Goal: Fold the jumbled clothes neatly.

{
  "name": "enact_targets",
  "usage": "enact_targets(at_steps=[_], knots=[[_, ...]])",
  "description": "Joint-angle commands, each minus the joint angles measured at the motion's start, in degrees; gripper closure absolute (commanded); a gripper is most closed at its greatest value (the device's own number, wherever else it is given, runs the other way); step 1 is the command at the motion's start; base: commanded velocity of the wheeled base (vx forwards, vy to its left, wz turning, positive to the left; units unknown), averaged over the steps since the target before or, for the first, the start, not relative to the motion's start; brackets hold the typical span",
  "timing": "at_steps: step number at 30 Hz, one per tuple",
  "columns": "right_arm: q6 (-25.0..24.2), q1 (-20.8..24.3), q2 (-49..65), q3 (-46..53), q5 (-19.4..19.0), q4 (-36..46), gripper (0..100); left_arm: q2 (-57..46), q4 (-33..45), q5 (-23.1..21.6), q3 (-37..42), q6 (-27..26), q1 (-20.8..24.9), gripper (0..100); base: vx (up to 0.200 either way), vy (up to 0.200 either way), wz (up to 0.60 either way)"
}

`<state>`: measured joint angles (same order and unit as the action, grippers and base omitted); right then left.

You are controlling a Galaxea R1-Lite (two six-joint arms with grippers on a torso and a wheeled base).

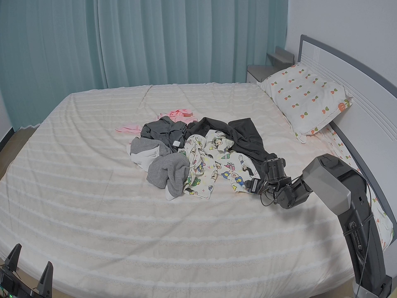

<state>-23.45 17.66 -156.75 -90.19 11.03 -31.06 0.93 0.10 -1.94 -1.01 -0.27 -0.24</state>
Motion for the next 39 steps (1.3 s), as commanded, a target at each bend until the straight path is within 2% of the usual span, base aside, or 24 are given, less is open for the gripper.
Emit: enact_targets(at_steps=[1,6,7,17,25,33,35,36,39], knots=[[1.5,0.8,-1.0,-1.9,0.0,2.0,0,-0.9,0.0,0.0,1.0,0.0,0.0,0,0.000,0.000,0.00],[2.6,2.2,-1.7,-3.9,0.1,2.8,0,-0.9,0.0,0.0,1.0,0.0,0.0,0,0.000,0.000,0.00],[2.6,2.3,-2.0,-4.6,0.1,2.9,100,-0.9,0.0,0.0,1.0,0.0,0.0,0,0.000,0.000,0.00],[2.2,1.9,-1.5,-4.2,1.3,3.2,100,-0.9,0.0,0.0,1.0,0.0,0.0,0,0.000,0.000,0.00],[1.7,1.9,2.7,2.0,1.7,2.2,100,-0.9,0.0,0.0,1.0,0.0,0.0,0,0.000,0.000,0.00],[1.6,1.4,10.8,18.3,-0.7,-10.1,100,-0.9,0.0,0.0,1.0,0.0,0.0,0,0.000,0.000,0.00],[1.6,1.3,11.3,19.6,-1.1,-11.0,100,-0.9,0.0,0.0,1.0,0.0,0.0,0,0.000,0.000,0.00],[1.7,1.3,13.3,25.6,-2.6,-16.3,100,-0.9,0.0,0.0,1.0,0.0,0.0,0,0.000,0.000,0.00],[1.7,1.2,15.7,32.3,-4.1,-23.6,100,-0.9,0.0,0.0,1.0,0.0,0.0,0,0.000,0.000,0.00]])
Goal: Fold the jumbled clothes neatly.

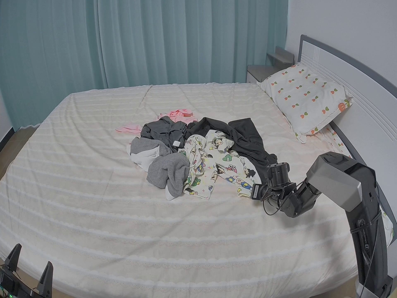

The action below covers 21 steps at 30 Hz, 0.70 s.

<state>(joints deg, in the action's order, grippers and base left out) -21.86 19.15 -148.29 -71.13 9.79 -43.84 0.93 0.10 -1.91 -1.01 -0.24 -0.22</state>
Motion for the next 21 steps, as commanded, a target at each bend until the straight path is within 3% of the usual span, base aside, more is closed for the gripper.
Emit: enact_targets(at_steps=[1,9,21], knots=[[0.1,-0.3,7.7,14.3,-3.1,-12.1,100,-0.9,0.0,0.0,1.0,0.0,0.0,0,0.000,0.000,0.00],[0.0,0.1,19.3,27.7,-7.3,-20.9,100,-0.9,0.0,0.0,1.0,0.0,0.0,0,0.000,0.000,0.00],[0.1,3.9,35.2,37.6,-7.7,-24.2,100,-0.9,-0.1,-0.1,1.0,-0.3,0.0,0,0.000,0.000,0.00]])
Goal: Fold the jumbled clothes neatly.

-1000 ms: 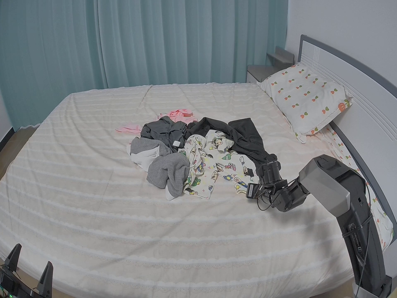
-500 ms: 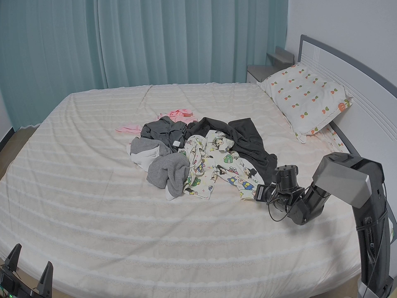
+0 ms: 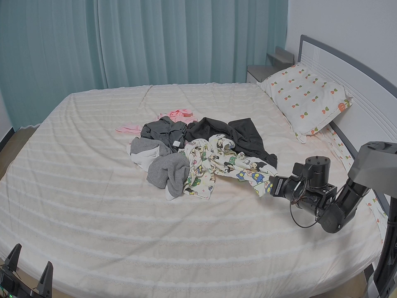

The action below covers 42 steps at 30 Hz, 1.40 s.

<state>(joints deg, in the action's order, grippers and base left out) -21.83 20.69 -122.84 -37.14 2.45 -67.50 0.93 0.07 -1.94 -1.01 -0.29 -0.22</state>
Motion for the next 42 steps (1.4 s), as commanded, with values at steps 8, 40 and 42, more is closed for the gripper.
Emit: enact_targets(at_steps=[8,40,42], knots=[[0.3,9.2,22.2,3.0,-1.2,1.8,100,-0.6,-0.3,-0.6,1.0,-2.1,0.0,0,0.000,0.000,0.00],[-10.5,30.2,30.7,-23.9,-3.2,18.3,100,99.5,-43.6,-19.5,-20.1,11.0,29.0,0,0.000,0.000,0.00],[-10.5,30.6,30.3,-25.7,-3.2,18.5,100,104.3,-46.8,-18.7,-20.1,11.4,30.2,0,0.000,0.000,0.00]])
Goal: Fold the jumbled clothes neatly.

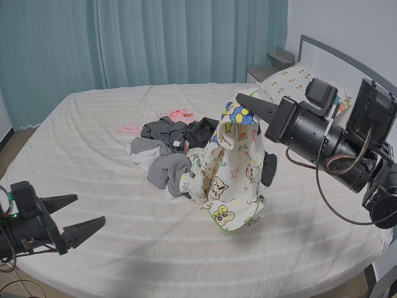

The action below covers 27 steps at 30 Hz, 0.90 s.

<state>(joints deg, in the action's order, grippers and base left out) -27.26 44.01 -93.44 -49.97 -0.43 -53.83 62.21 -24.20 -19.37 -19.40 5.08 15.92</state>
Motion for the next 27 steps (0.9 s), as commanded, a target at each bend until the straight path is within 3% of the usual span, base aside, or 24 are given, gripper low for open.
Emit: enact_targets(at_steps=[1,9,13,20,24,27], knots=[[-5.1,7.2,0.7,-13.5,-0.4,4.8,100,45.5,-24.7,-0.7,-1.7,6.0,14.2,0,0.000,0.000,0.00],[-5.2,8.8,0.4,-12.7,0.0,4.8,100,63.4,-46.6,5.5,-3.3,10.4,18.5,0,0.000,0.000,0.00],[-5.2,8.7,-0.5,-12.3,0.0,4.7,100,70.9,-54.4,12.4,-5.8,12.5,20.2,0,0.000,0.000,0.00],[-5.6,8.8,-0.1,-10.1,-0.1,4.6,100,78.2,-55.4,16.4,-13.2,12.7,19.9,0,0.000,0.000,0.00],[-11.6,8.6,0.5,-9.8,-0.1,4.7,100,82.5,-55.5,18.3,-19.7,13.8,19.8,0,0.000,0.000,0.00],[-12.0,6.9,0.3,-9.1,0.0,4.7,100,83.9,-55.5,19.2,-21.5,15.2,19.9,0,0.000,0.000,0.00]])
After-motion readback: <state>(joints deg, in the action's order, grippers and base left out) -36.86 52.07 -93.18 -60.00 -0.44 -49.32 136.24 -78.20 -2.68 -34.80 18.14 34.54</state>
